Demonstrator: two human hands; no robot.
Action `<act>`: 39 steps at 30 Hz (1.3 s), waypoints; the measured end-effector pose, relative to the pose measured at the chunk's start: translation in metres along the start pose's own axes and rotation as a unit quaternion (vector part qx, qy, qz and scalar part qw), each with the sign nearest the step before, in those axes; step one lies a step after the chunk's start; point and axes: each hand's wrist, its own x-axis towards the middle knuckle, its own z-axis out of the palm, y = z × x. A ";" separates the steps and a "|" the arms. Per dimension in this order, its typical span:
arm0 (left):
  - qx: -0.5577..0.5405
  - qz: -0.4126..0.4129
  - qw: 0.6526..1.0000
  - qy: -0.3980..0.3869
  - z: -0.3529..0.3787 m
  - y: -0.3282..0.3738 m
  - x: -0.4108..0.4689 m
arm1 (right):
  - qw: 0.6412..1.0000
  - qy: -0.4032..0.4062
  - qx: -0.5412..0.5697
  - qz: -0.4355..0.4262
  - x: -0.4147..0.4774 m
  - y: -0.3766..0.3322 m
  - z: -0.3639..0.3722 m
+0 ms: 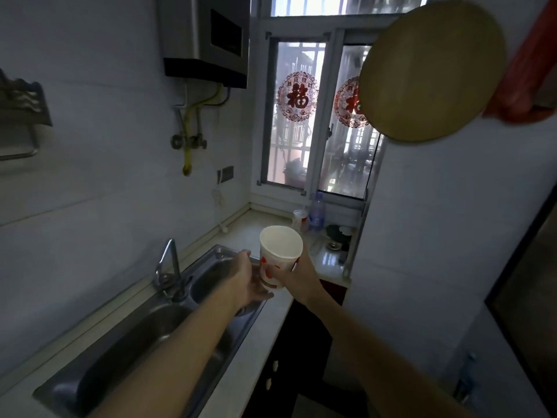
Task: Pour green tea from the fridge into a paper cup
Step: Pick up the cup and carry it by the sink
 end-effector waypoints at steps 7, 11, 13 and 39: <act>0.008 -0.010 1.000 -0.023 0.035 0.021 0.060 | 0.999 0.010 -0.034 -0.006 0.061 0.032 -0.021; -0.002 -0.019 0.999 -0.033 0.056 0.029 0.099 | 0.999 0.020 -0.037 -0.016 0.092 0.051 -0.038; -0.009 -0.023 0.999 -0.038 0.068 0.033 0.119 | 0.999 0.026 -0.039 -0.025 0.109 0.059 -0.047; -0.038 -0.033 0.998 -0.023 0.184 0.080 0.347 | 0.997 -0.057 -0.009 -0.046 0.310 0.176 -0.142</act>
